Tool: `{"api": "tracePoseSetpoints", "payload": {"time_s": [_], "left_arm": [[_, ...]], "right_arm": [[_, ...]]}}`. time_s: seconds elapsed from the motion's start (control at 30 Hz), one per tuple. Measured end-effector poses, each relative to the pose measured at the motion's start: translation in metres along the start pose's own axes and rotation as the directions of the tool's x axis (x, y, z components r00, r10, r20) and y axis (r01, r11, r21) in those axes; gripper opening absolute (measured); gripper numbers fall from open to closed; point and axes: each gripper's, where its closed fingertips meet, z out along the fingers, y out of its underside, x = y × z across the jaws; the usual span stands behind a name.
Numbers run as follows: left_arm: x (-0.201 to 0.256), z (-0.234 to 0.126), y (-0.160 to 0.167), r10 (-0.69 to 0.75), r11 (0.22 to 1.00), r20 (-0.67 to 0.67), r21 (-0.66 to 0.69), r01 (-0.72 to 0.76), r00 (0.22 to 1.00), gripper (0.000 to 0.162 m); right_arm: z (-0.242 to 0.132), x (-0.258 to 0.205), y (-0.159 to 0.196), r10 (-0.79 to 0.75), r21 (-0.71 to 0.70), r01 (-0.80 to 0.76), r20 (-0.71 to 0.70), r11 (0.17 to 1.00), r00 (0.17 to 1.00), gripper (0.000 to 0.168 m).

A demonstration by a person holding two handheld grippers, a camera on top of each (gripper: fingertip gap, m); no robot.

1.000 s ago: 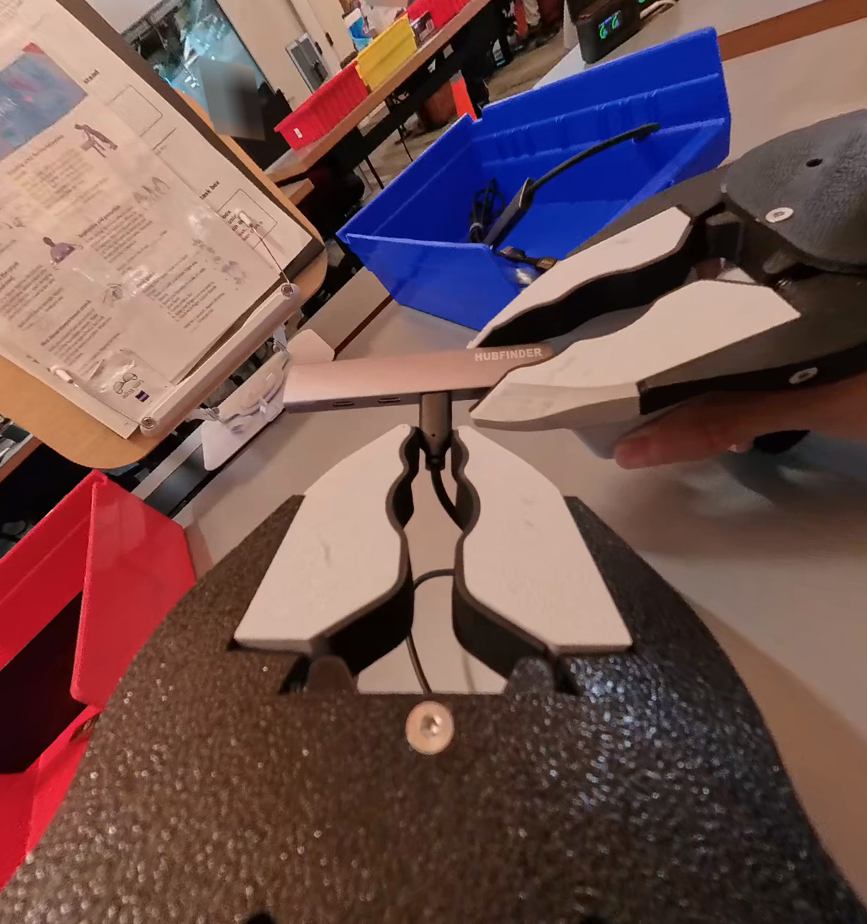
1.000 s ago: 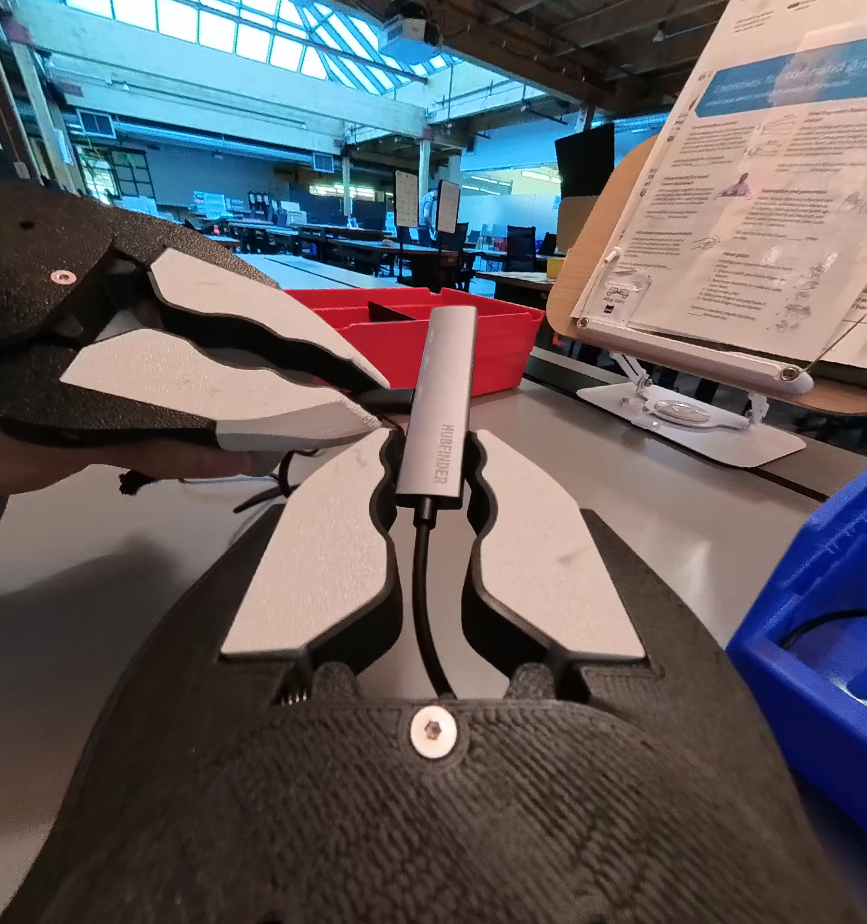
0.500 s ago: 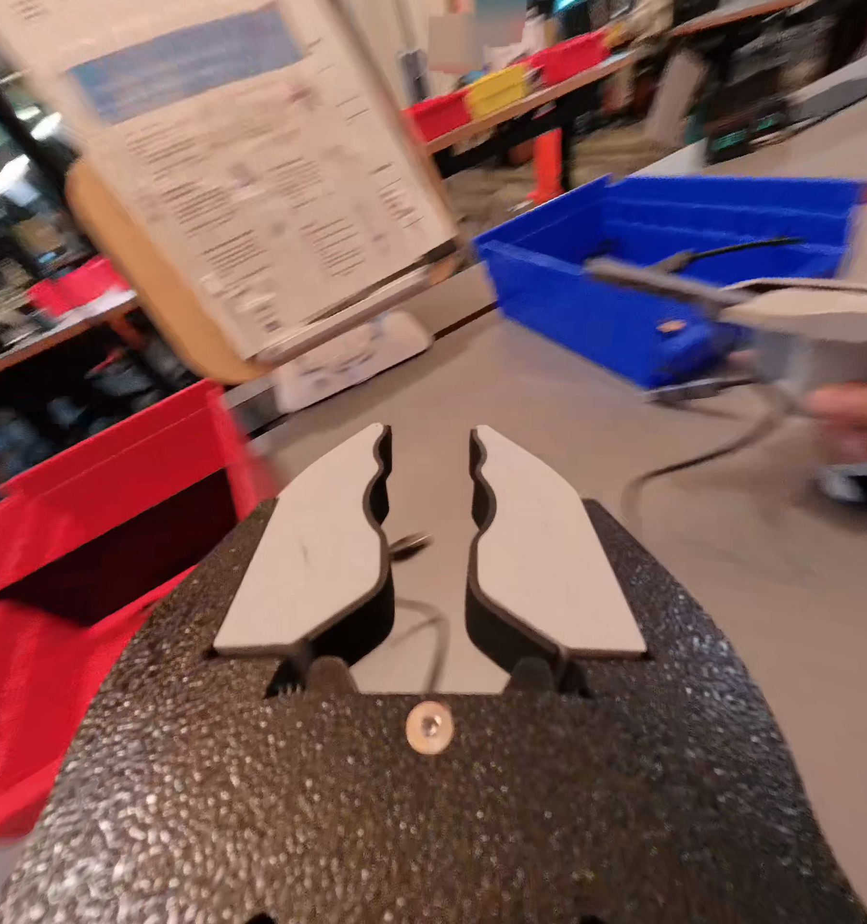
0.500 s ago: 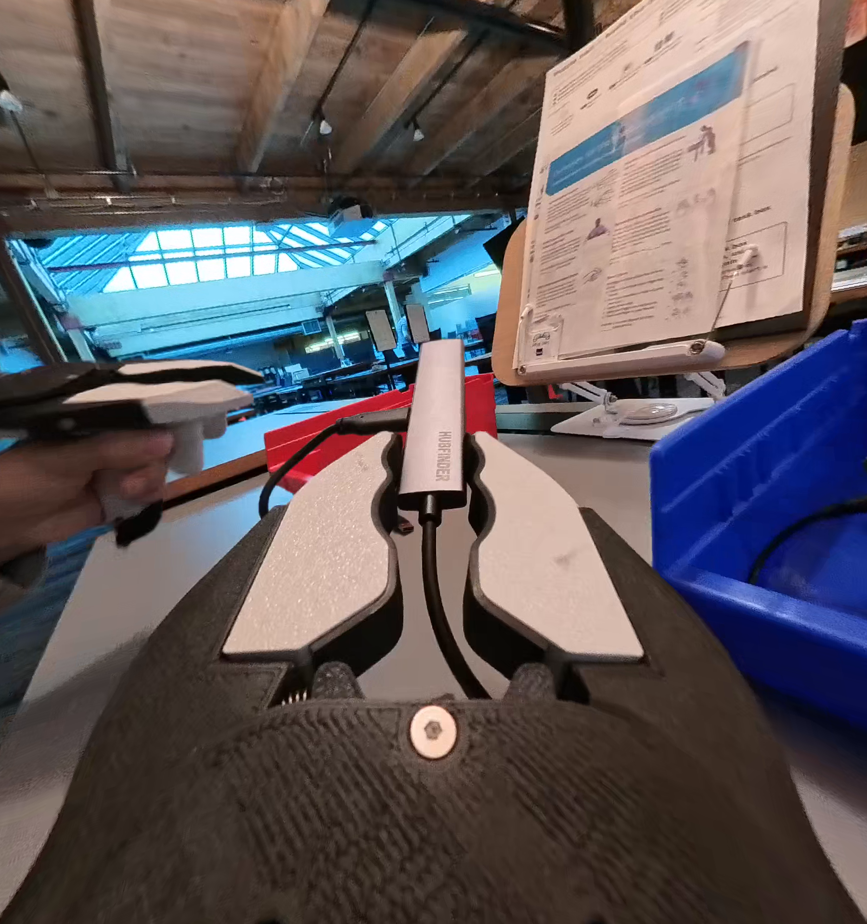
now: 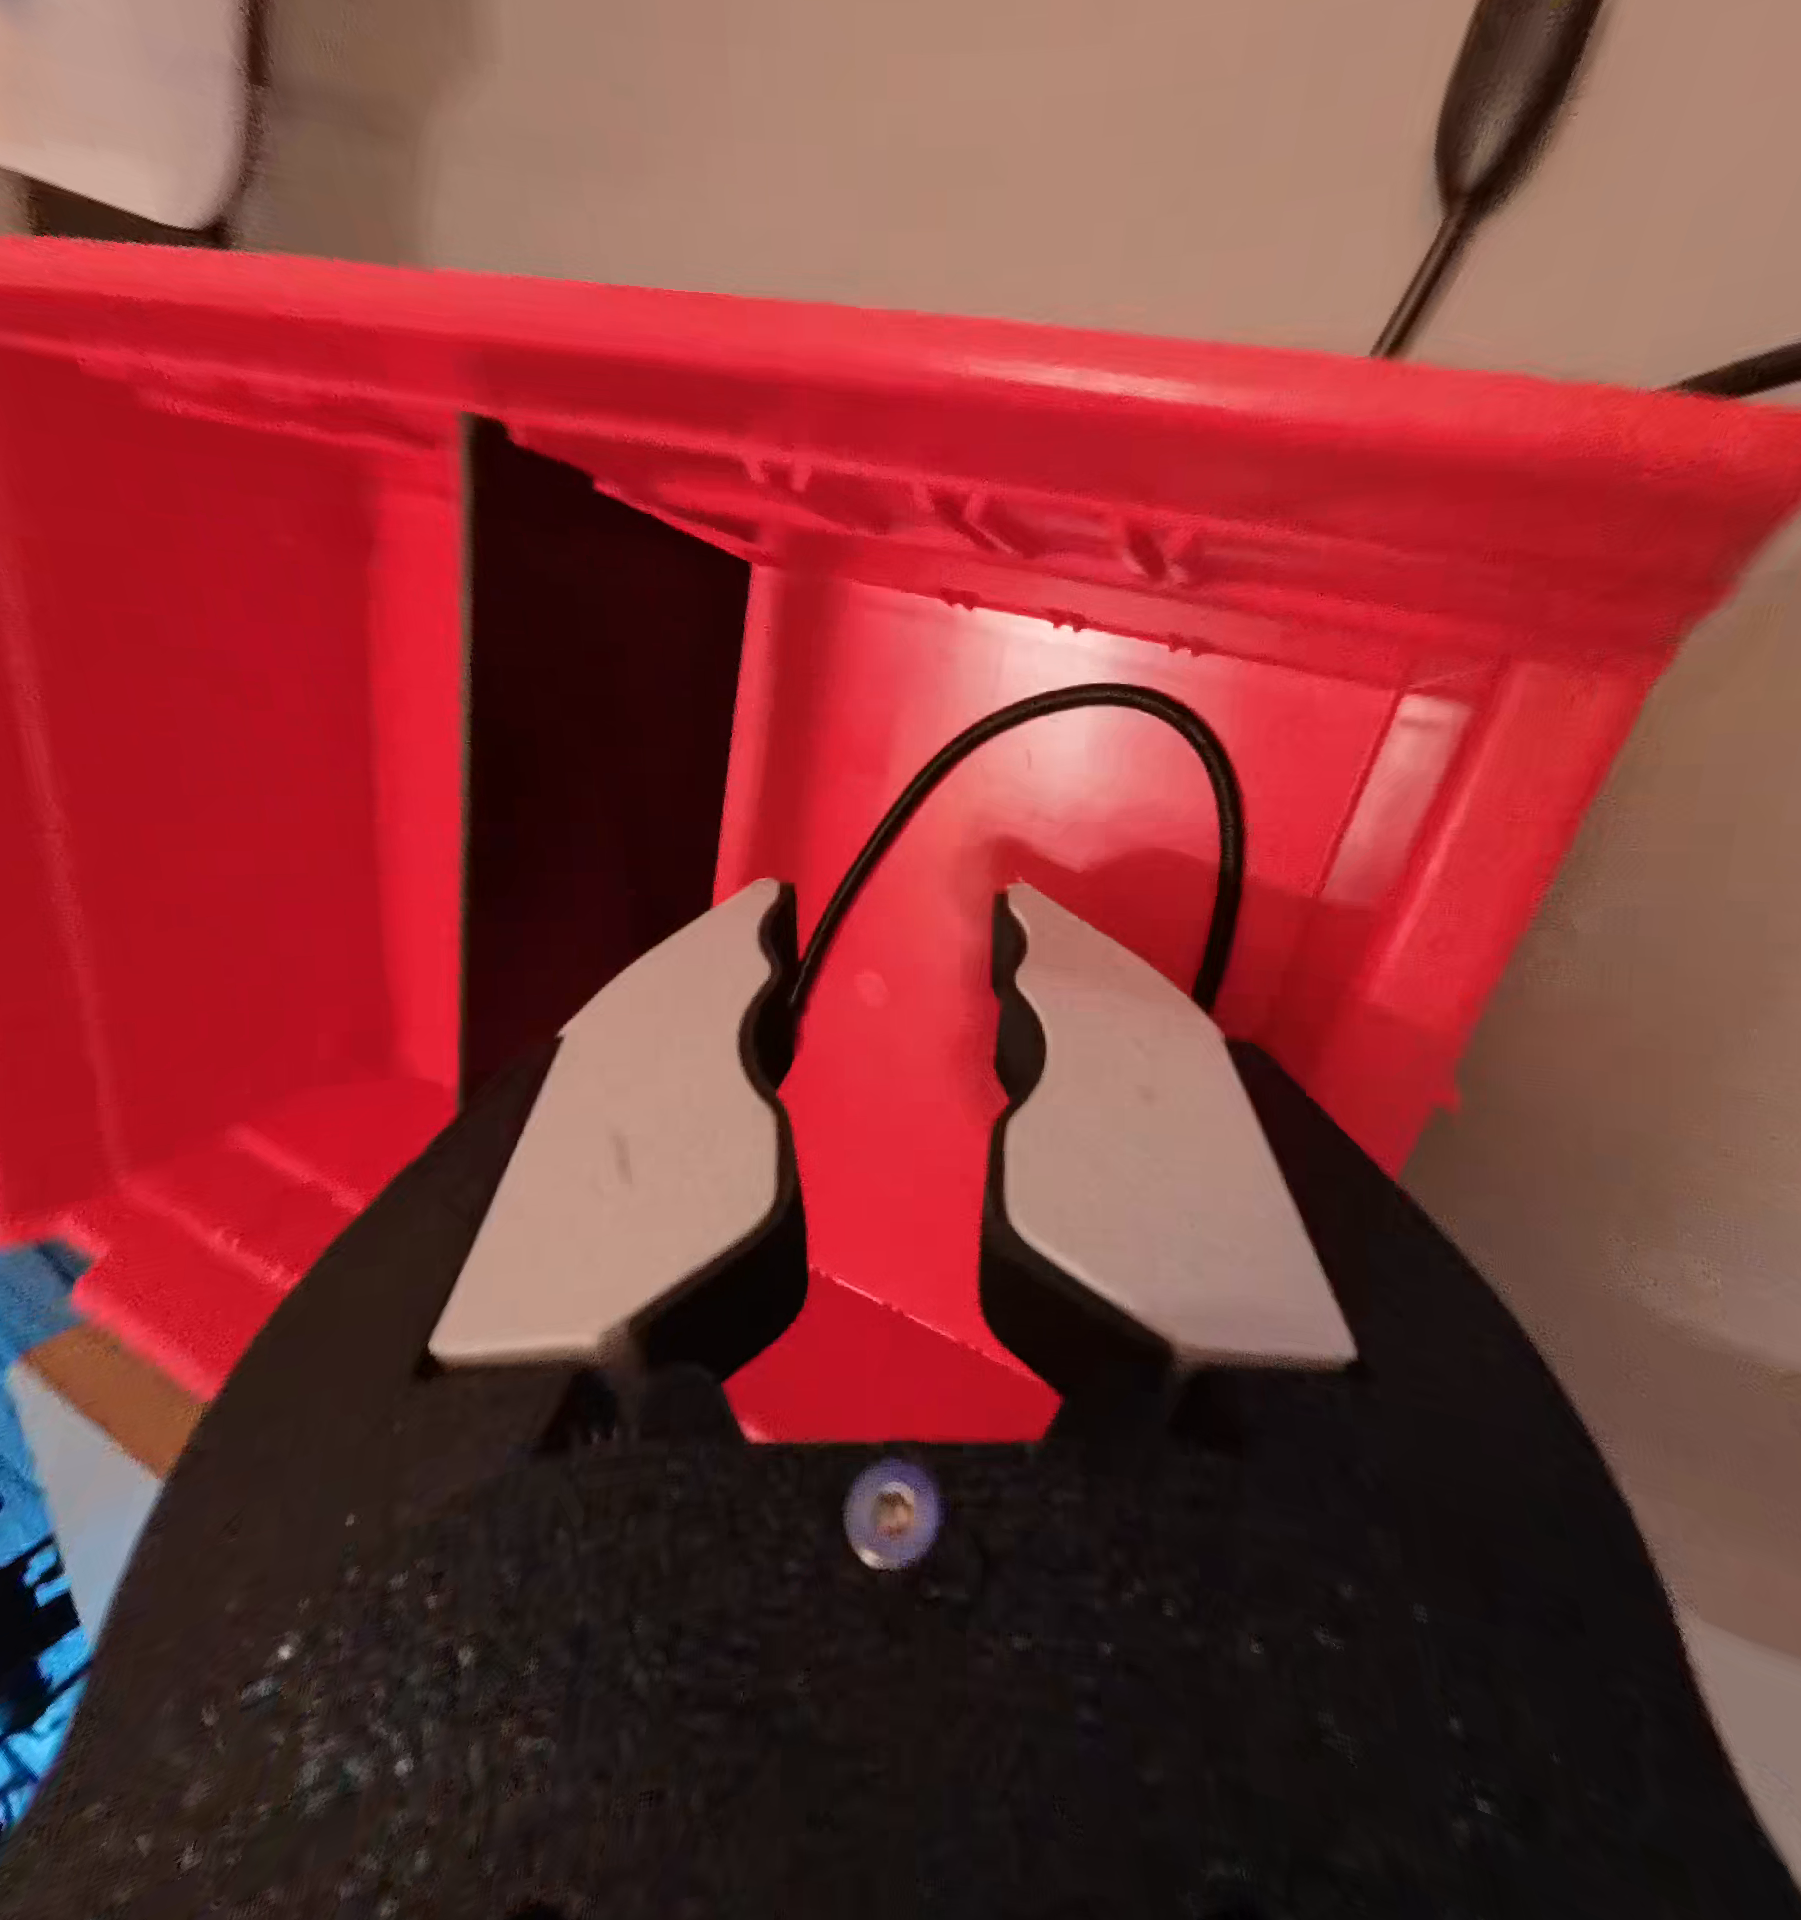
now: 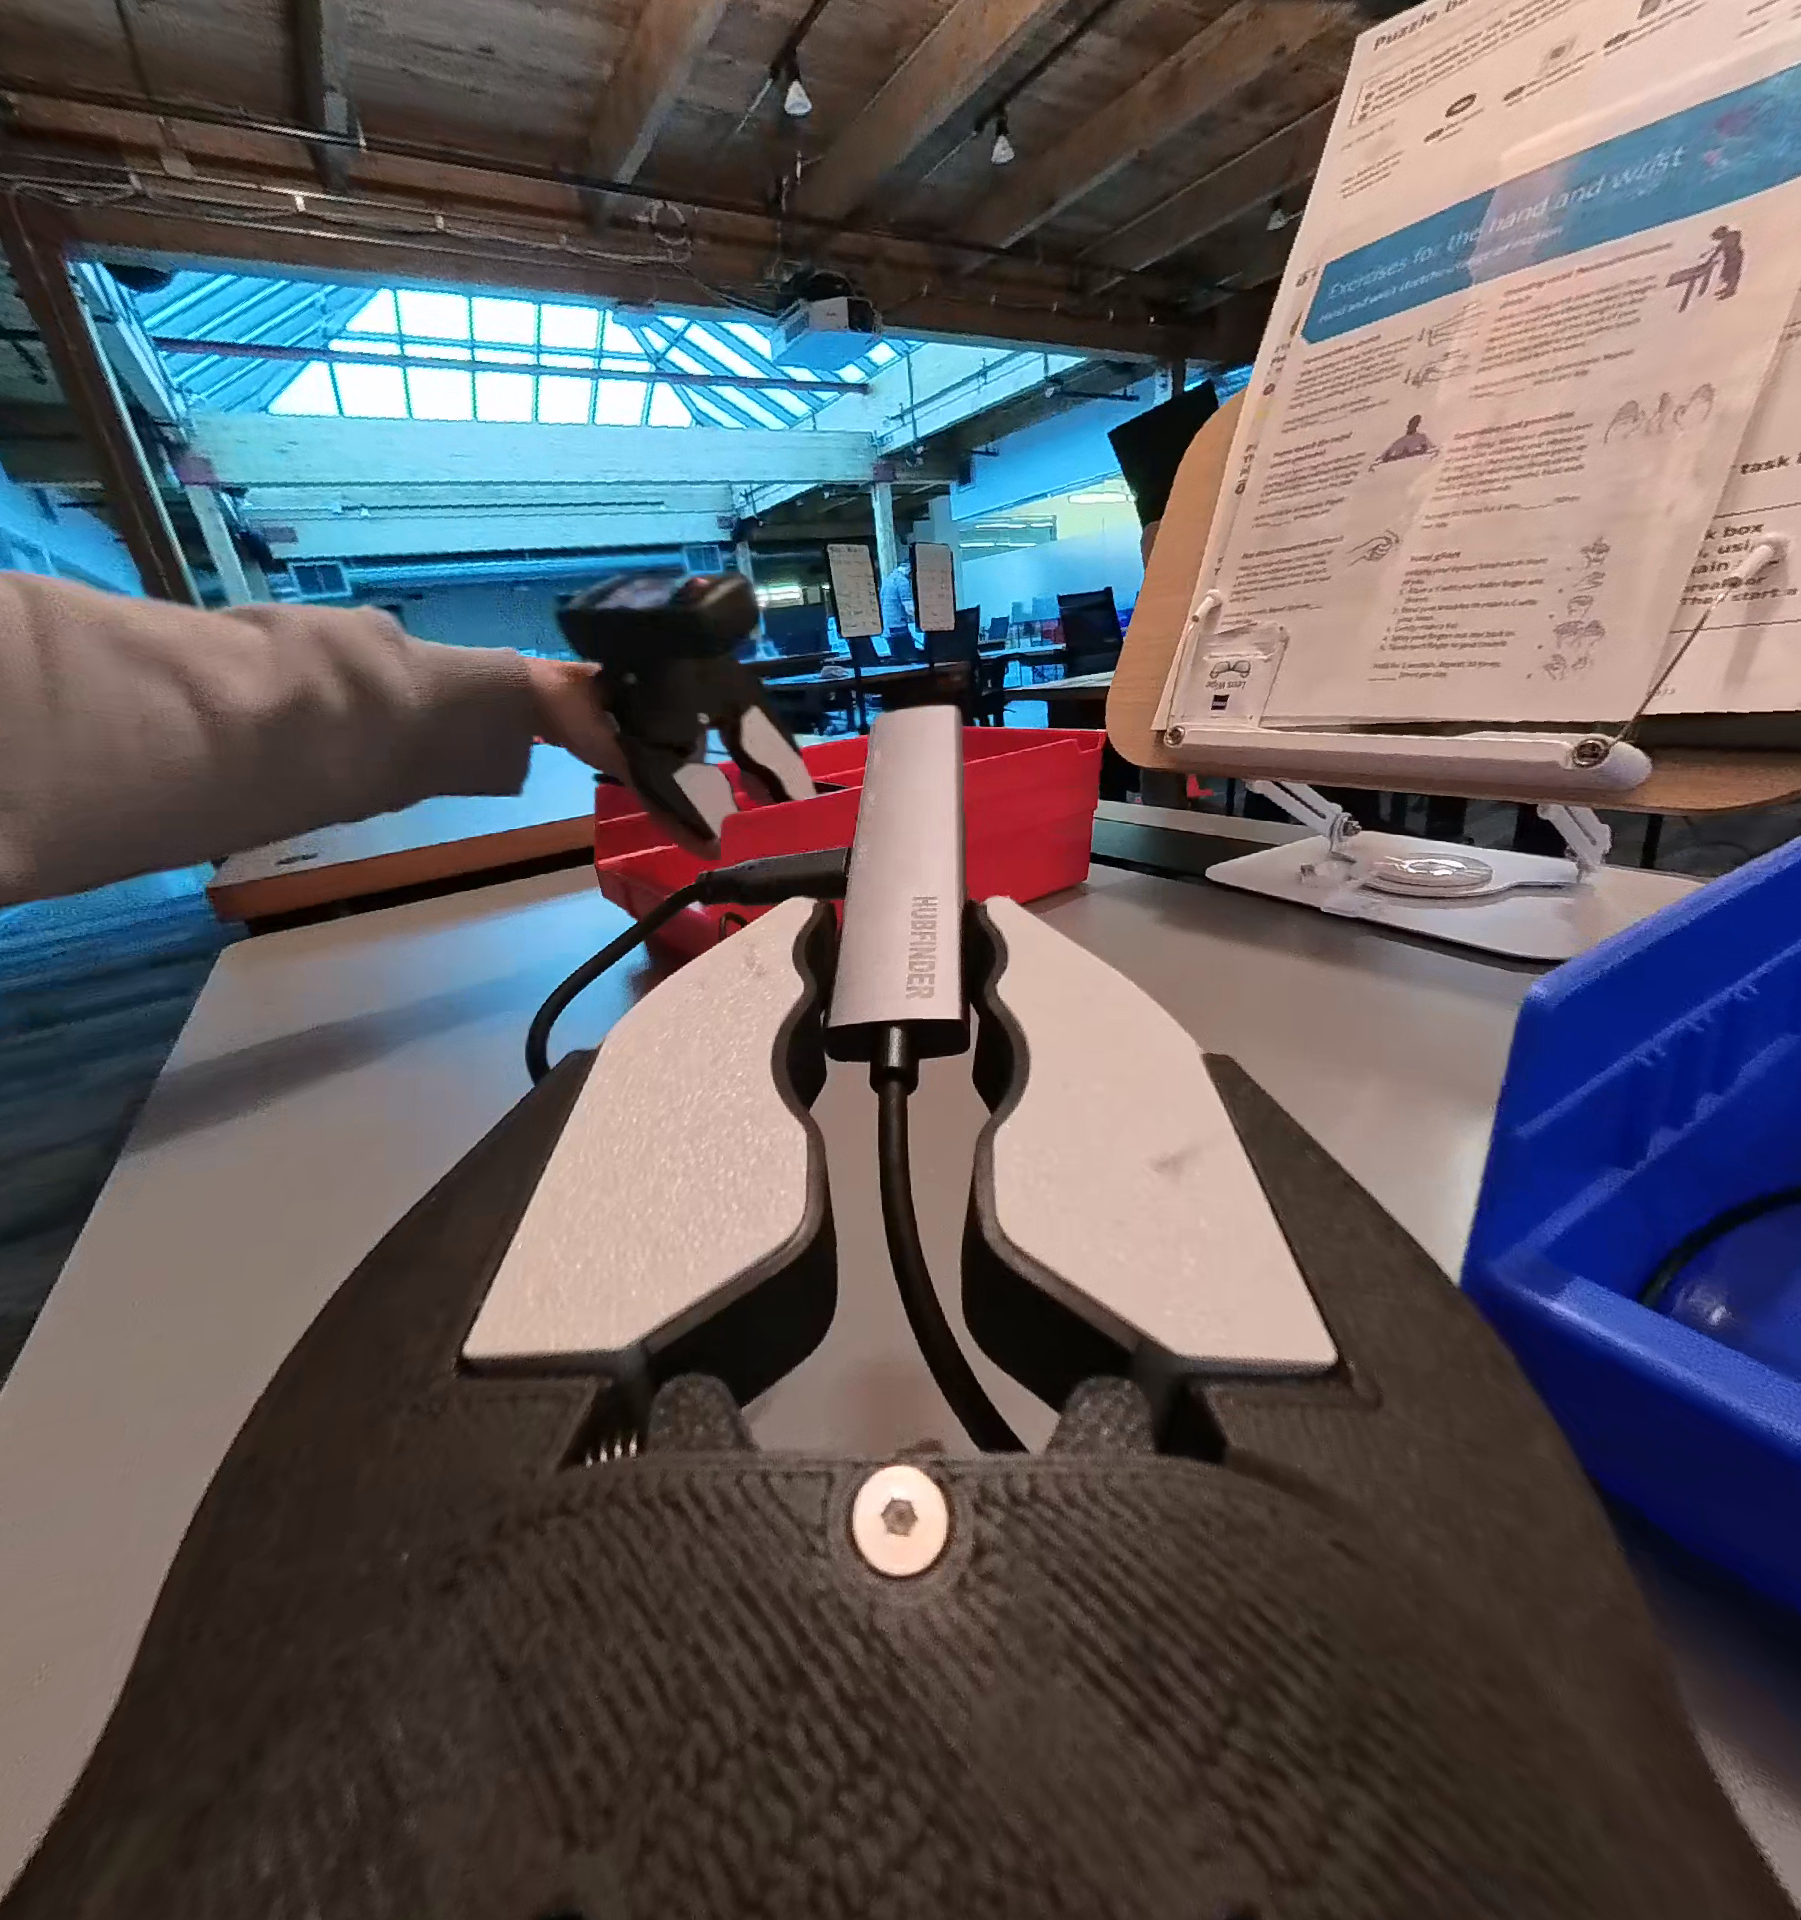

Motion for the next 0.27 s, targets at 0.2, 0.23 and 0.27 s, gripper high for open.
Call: {"api": "tracePoseSetpoints", "payload": {"time_s": [0.2,0.23,0.27], "left_arm": [[0.002,0.042,0.005,0.073,0.992,-0.186,-0.085,-0.09,0.98,0.035],[0.003,0.045,0.005,0.062,0.994,-0.213,-0.077,-0.08,0.975,0.027],[0.004,0.047,0.004,0.034,0.996,-0.249,-0.066,-0.052,0.968,0.024]], "right_arm": [[0.001,-0.004,0.002,-0.005,-0.013,0.005,0.033,1.0,0.999,0.024],[0.002,-0.005,0.002,-0.004,-0.018,0.005,0.041,1.0,0.999,0.024],[0.002,-0.006,0.003,-0.005,-0.02,0.006,0.042,1.0,0.999,0.024]]}}
